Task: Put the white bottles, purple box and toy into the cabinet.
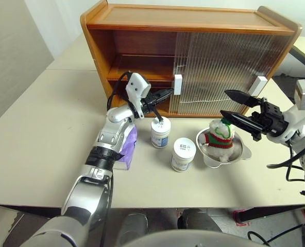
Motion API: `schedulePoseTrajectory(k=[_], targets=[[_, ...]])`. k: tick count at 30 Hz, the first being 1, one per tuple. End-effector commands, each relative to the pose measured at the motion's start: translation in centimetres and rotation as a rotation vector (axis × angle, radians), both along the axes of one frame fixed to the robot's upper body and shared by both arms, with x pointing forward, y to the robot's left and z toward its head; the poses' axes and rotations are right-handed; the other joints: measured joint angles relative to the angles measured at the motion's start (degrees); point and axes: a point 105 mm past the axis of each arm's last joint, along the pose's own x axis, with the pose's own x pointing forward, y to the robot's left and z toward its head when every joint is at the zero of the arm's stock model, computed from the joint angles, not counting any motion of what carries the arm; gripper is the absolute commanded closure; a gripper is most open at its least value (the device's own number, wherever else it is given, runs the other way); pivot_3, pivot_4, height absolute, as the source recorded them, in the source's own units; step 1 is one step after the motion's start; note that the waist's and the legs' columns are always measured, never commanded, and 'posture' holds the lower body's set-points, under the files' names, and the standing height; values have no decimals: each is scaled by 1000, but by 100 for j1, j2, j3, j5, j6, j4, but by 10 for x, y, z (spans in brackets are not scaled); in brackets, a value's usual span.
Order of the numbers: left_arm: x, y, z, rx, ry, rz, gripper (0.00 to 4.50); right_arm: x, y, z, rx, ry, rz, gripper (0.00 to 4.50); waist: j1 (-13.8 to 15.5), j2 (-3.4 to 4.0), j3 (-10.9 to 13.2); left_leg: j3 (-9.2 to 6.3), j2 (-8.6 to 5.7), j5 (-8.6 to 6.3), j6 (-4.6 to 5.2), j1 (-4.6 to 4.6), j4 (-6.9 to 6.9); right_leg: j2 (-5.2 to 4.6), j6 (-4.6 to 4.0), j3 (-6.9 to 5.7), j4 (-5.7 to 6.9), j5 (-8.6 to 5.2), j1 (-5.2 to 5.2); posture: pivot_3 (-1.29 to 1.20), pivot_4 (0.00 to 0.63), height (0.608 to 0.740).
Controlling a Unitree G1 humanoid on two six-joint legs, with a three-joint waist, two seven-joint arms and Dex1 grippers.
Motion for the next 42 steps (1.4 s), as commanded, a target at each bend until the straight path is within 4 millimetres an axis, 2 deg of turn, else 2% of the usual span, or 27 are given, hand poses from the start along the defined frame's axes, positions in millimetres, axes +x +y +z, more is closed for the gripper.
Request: schedulePoseTrajectory(k=[1, 7, 12, 13, 15, 17, 19, 21, 22, 26, 29, 33, 37, 42], targets=[[-1, -12, -1, 26, -9, -43, 4469, -4, -1, 1, 23, 1, 1, 0, -3, 0, 0, 0, 0, 0, 0, 0, 1, 0, 0, 0, 0, 0, 0, -141, 0, 740], [0, -8, 2, 36, -23, -35, 4469, -8, 3, -3, 36, -5, -6, 0, -69, 4, -3, 0, 0, -1, 2, -2, 9, 0, 2, 0, 1, 0, 0, -151, 0, 740], [-3, 14, 12, 23, -63, 18, 4469, -8, 5, -8, 61, -18, -32, 0, -118, 8, -5, 0, -1, -14, 25, -4, 16, 0, 1, 0, 0, -1, 0, -151, 0, 740], [-5, 21, 17, 16, -74, 32, 4300, -9, 6, -10, 66, -13, -33, 0, -127, 9, -6, 0, -2, -17, 30, -4, 16, 0, 1, 0, 0, -1, 0, -151, 0, 740], [-8, 27, 21, 9, -84, 44, 3888, -10, 7, -12, 73, -9, -35, 0, -144, 13, -8, 0, -1, -17, 30, -4, 16, 0, -1, 0, 1, -2, 0, -151, 0, 740], [-16, 37, 29, -3, -91, 51, 3189, -11, 10, -14, 75, 0, -26, 0, -156, 16, -10, 1, -2, -17, 30, -4, 15, 0, -28, -1, 0, -17, 0, -151, 0, 740], [-33, 60, 22, 49, -31, 65, 2499, -11, 13, -17, 77, 10, -18, 0, -184, 23, -16, 1, -2, -17, 30, -5, 15, 1, -42, -1, 0, -25, 0, -140, 0, 740], [-45, 74, 18, 65, 27, 88, 1843, -12, 13, -19, 75, 14, -11, 0, -216, 35, -28, 1, -2, -17, 29, -2, 9, 1, -49, -1, 2, -32, -1, -137, 2, 740], [-48, 79, 18, 57, 44, 100, 1434, -12, 13, -19, 73, 15, -9, 0, -215, 36, -29, 1, -2, -18, 30, -3, 6, 1, -51, -2, 4, -35, -5, -137, 2, 740], [-63, 117, 27, -7, 141, 210, 16, -11, 12, -19, 67, 16, 3, 0, -174, 33, -33, 0, -2, -23, 38, -5, 3, 1, -58, -4, 7, -33, -11, -123, 3, 740], [-78, 151, 27, -43, 252, 289, 16, -9, 11, -18, 58, 14, 11, 0, -172, 46, -45, -1, -1, -24, 37, -4, 0, 1, -67, -4, 9, -33, -16, -117, 4, 740], [-98, 191, 4, -10, 451, 392, 16, -8, 10, -19, 44, 19, 29, 0, -159, 57, -61, -3, 6, -29, 26, 1, -30, -1, -92, -3, 15, -36, -36, -95, 7, 740], [-108, 208, -20, 6, 593, 457, 16, -5, 10, -20, 53, 29, 35, 0, -93, 73, -73, -3, 20, -19, 3, -1, -67, -2, -121, -8, 19, -33, -69, -89, 5, 740], [-105, 211, -48, -138, 712, 519, 16, -6, 11, -21, 47, 34, 45, 0, -32, 96, -94, -2, 26, -16, -4, -1, -74, 0, -134, -14, 25, -34, -76, -101, 0, 740]])
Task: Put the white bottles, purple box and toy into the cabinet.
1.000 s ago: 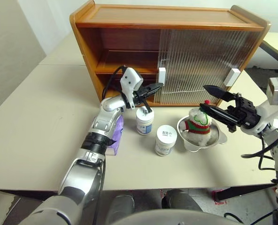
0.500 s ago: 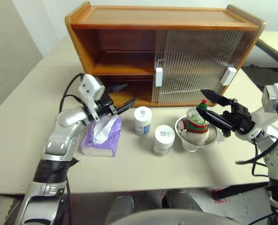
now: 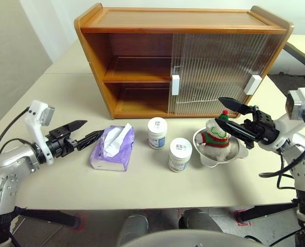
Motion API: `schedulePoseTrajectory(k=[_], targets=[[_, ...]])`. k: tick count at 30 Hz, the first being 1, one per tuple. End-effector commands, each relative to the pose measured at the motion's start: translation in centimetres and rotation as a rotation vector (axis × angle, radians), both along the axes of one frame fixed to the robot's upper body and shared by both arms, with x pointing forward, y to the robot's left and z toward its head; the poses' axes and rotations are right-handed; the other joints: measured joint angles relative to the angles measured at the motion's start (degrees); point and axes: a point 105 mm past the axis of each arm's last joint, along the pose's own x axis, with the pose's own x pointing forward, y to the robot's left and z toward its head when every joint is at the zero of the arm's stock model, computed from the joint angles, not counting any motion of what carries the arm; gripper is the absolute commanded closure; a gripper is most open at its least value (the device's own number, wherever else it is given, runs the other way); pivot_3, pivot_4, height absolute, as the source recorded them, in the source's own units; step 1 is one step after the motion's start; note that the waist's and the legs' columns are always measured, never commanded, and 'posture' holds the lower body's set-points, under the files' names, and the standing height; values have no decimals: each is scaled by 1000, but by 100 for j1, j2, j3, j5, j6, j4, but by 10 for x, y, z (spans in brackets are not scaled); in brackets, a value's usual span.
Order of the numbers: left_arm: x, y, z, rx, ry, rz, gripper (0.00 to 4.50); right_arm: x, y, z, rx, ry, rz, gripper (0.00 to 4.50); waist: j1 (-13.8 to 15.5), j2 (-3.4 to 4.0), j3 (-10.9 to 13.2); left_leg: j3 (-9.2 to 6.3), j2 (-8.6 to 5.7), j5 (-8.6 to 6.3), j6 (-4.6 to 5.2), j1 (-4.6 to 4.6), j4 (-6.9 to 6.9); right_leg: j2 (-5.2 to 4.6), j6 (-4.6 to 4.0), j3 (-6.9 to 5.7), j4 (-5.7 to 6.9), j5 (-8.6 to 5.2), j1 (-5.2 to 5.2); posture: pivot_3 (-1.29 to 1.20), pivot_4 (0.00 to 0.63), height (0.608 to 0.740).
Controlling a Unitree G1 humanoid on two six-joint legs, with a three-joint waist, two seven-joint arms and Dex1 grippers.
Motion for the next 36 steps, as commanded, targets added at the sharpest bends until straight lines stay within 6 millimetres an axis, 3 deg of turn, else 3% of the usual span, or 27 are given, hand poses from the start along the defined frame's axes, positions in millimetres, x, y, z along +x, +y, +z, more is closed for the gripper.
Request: schedulePoseTrajectory(k=[1, 6, 9, 14, 22, 27, 30, 36], targets=[[-1, -1, -24, -61, 103, 50, 16, 0, 1, -3, -16, 15, 14, 0, 6, 1, -7, 1, 0, 1, -1, 0, 0, 0, -1, 0, 0, 0, 0, -101, 0, 740], [-21, 0, -66, 46, 349, 34, 16, -1, 0, -3, -19, 22, 14, 0, 2, -17, -31, 3, 1, 7, -14, 1, 0, 2, -4, -1, 1, 1, -3, -109, 0, 740], [-21, -4, -72, 7, 386, 39, 16, -2, 1, -5, -21, 27, 18, 0, 2, -21, -60, 3, 0, 7, -15, 1, -1, 2, -5, -1, 1, 1, -5, -110, 0, 740], [-14, -4, -68, -35, 376, 75, 1635, -2, 5, -5, -22, 27, 29, 0, 0, -17, -75, 4, 0, 5, -15, 7, -2, 2, -14, -1, 2, 5, -3, -109, 0, 740], [2, 1, -40, -185, 229, 153, 4476, -1, 7, -5, -28, 25, 34, 0, 5, -17, -77, 4, -1, 7, -18, 7, -2, 3, -23, -2, 5, 10, -3, -95, 0, 740], [10, -4, -12, -314, 107, 159, 4476, 0, 7, -5, -31, 21, 37, 0, 40, -27, -75, 5, -1, 9, -22, 4, -2, 3, -21, -2, 4, 10, -3, -87, 0, 740], [18, -10, 18, -371, -11, 126, 4476, 1, 7, -5, -35, 21, 40, 0, 73, -33, -71, 6, -1, 14, -30, 4, -2, 4, -17, -2, 4, 7, -2, -77, 0, 740], [29, -35, 55, -411, -124, 21, 4476, 3, 9, -5, -36, 19, 46, 0, 128, -38, -72, 7, -2, 42, -79, 5, 1, 5, -12, -1, 4, 4, 7, -70, 0, 740]])
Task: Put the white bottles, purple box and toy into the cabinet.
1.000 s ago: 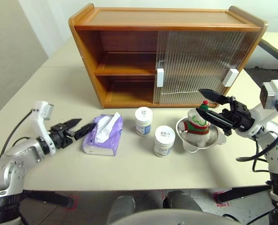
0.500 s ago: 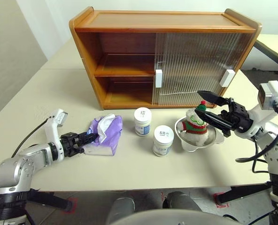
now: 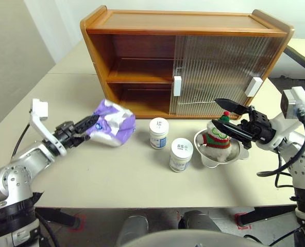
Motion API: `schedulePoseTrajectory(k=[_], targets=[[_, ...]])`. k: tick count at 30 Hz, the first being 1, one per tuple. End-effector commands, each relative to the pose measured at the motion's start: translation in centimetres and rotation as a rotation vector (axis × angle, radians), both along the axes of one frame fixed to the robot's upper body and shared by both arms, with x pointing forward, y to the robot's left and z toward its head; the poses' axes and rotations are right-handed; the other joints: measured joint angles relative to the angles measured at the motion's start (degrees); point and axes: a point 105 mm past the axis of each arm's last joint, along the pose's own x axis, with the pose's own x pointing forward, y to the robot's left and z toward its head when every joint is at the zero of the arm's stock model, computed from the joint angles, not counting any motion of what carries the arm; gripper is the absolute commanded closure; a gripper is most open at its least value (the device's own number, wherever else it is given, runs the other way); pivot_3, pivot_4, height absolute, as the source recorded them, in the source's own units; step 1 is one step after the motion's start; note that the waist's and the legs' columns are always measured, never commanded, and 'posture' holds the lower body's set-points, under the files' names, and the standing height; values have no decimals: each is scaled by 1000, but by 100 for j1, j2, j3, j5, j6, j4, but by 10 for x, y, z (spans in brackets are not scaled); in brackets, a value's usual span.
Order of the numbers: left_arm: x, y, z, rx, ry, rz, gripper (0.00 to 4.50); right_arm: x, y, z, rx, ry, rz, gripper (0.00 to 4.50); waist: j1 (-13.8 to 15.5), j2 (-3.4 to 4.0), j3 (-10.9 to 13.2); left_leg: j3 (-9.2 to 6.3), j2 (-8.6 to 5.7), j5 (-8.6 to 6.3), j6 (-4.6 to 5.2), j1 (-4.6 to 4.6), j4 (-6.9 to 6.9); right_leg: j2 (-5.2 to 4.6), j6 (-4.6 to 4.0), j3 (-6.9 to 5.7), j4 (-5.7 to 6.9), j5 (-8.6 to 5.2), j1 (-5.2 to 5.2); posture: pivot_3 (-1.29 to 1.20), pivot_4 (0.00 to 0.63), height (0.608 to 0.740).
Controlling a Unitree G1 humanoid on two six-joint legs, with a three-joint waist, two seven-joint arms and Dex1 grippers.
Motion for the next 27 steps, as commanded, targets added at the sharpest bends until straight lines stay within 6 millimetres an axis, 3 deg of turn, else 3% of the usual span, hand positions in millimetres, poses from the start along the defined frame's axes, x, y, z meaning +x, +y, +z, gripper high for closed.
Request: schedulePoseTrajectory(k=[1, 9, 17, 21, 27], targets=[[6, -18, 22, -30, -72, -50, 4476, 1, 3, -1, -7, 3, 12, 0, 8, -1, 1, 1, 0, 0, 0, 1, 0, 0, 1, 0, 0, 0, 1, -70, 0, 740], [22, -48, 66, -120, -207, -113, 4476, 0, 7, -2, 2, 8, 14, 0, 57, -17, 3, 2, -3, 0, 3, 2, 9, 1, 25, 1, -2, 5, 16, -68, 0, 740], [54, -62, 77, -125, -234, -46, 4476, -1, 11, -5, 21, 9, 15, 0, 73, -24, 5, 1, -6, 2, 7, 6, 16, 1, 45, 5, -6, 12, 29, -79, 0, 740], [79, -69, 76, -129, -228, 14, 4476, -4, 7, -8, 21, 13, 0, 0, 75, -29, 8, 1, -8, 2, 11, 7, 20, 1, 52, 7, -13, 15, 36, -100, 0, 740], [106, -67, 73, -105, -235, 144, 4476, -5, 8, -8, 25, 9, -9, 0, 33, -40, 15, -1, -15, 1, 20, 5, 26, -1, 64, 14, -18, 15, 43, -108, 0, 740]])
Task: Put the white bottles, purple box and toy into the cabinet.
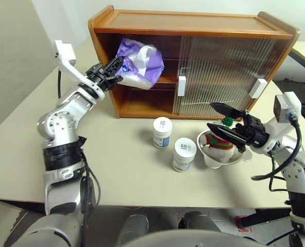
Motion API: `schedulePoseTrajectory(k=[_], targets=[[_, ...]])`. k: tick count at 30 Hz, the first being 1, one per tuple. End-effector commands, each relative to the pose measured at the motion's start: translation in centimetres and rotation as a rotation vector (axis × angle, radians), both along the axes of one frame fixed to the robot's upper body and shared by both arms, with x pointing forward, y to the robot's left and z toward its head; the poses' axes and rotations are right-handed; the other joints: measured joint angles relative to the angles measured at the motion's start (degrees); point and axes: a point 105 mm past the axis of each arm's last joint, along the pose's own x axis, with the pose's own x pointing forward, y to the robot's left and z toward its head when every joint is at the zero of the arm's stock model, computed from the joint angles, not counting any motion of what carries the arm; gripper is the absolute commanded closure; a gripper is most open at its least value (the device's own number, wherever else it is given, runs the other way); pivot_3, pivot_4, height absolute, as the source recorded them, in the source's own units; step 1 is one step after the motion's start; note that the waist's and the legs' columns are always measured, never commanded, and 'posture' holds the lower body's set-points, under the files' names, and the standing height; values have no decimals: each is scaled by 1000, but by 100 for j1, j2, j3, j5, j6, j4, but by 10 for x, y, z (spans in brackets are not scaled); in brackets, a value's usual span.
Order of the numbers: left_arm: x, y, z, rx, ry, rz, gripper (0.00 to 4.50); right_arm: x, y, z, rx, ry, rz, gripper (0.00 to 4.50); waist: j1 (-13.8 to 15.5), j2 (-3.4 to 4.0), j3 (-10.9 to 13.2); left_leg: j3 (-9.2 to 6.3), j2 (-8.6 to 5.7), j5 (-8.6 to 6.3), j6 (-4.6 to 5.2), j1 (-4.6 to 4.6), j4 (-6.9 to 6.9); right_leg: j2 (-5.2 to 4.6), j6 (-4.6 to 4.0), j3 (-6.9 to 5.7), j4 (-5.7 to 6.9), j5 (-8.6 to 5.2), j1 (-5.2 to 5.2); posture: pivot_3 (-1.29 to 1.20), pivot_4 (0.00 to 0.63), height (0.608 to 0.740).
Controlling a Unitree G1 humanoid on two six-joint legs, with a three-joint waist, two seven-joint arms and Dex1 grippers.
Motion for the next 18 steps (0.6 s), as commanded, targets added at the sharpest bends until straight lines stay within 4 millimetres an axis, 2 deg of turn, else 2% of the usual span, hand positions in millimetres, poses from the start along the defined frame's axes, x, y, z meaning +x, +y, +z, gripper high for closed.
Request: schedulePoseTrajectory(k=[1, 3, 6, 10, 17, 18], targets=[[11, -4, -2, 21, 1, 38, 4476, -2, 0, 0, -6, -11, -7, 0, -26, -2, 1, 0, 0, 1, -1, -1, 0, 0, 1, 1, -1, -1, 0, -108, 0, 740], [13, -14, -3, 40, -3, 7, 4476, -2, 0, 0, -6, -10, -8, 0, -30, -3, 2, 0, -2, 4, -6, -2, 0, 0, 8, 1, -3, -4, 1, -108, 0, 740], [11, -29, -7, 61, 4, -45, 3846, -2, 1, 0, -3, -10, -9, 0, -38, -4, 3, 0, -6, 4, -7, -4, 0, -1, 19, 5, -5, -8, 2, -111, 0, 740], [8, -35, -7, 72, 0, -69, 2440, -1, 1, 0, -3, -11, -9, 0, 8, -11, 6, 0, -9, 3, -5, -6, 0, -3, 48, 5, -7, -4, 5, -114, 0, 740], [2, -27, -5, 103, -12, -46, 28, -1, -2, -1, -5, -11, -10, 0, -37, -12, 6, 0, -9, 1, -2, -5, -1, -4, 49, 6, -11, -6, 7, -112, 0, 740], [-2, -24, -4, 121, -22, -44, 28, -1, -2, -1, -5, -11, -9, 0, -49, -12, 6, 0, -9, 1, -2, -5, -1, -4, 49, 6, -11, -6, 7, -112, 0, 740]])
